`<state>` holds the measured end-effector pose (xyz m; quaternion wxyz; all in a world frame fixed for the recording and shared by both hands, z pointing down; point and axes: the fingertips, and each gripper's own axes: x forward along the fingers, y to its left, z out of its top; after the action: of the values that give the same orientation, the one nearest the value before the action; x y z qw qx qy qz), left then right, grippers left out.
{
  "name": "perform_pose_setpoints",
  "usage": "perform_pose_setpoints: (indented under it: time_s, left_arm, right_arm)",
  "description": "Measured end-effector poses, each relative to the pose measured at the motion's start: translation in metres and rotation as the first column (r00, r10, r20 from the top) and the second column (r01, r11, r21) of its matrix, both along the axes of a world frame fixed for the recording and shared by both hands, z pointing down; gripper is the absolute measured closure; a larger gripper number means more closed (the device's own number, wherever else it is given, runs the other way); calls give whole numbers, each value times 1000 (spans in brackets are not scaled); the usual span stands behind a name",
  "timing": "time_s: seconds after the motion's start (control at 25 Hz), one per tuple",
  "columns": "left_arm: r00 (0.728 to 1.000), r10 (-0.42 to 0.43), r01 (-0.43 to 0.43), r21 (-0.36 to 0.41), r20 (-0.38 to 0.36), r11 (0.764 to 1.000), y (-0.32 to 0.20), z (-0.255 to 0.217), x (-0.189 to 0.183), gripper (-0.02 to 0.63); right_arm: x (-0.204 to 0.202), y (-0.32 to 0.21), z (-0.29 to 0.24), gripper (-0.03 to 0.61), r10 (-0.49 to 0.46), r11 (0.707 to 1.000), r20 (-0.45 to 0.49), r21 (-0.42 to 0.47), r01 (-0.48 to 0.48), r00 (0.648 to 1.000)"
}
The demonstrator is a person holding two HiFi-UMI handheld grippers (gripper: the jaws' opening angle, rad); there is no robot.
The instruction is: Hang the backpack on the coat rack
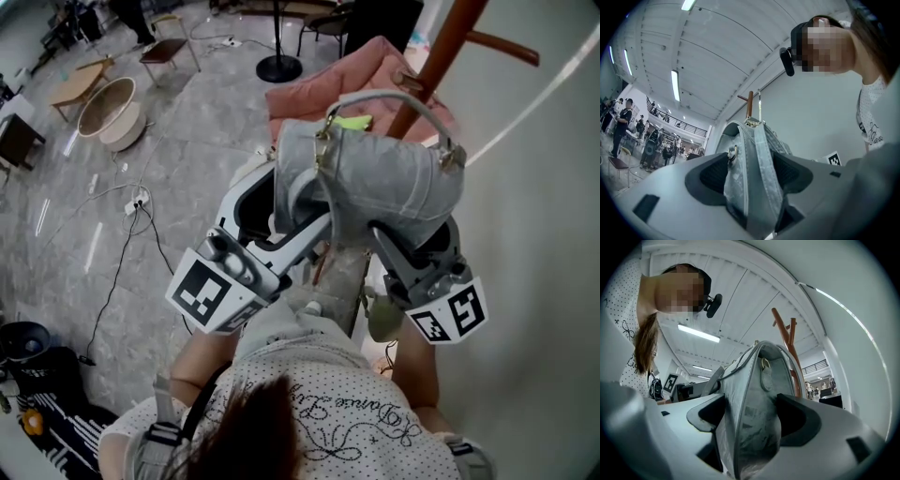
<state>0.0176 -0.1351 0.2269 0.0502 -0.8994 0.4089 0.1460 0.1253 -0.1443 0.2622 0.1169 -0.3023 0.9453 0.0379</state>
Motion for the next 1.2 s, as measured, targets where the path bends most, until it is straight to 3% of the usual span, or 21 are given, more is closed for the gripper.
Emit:
perform_pose_setpoints:
  time_s: [0.16,0.64,0.88,1.2]
  left_arm:
    - [1000,1,-1,3,-8,1000,-20,-4,0,325]
    - [993,118,-118,-6,-4,993,-71,-13,1,325]
    - [981,194,-194,-68,-9,979,-99,8,-1,325]
    - [963,270,-270,-93,-6,958,-109,15,9,325]
  right_arm:
    - [1,-18,-4,218,7,1000,4,-5,-7,1000]
    - [4,-56,-15,222,110,994,0,-13,-110,994]
    - [2,-72,1,233,185,981,-2,-52,-185,983]
    - [9,-73,5,236,269,960,-39,-74,-271,962]
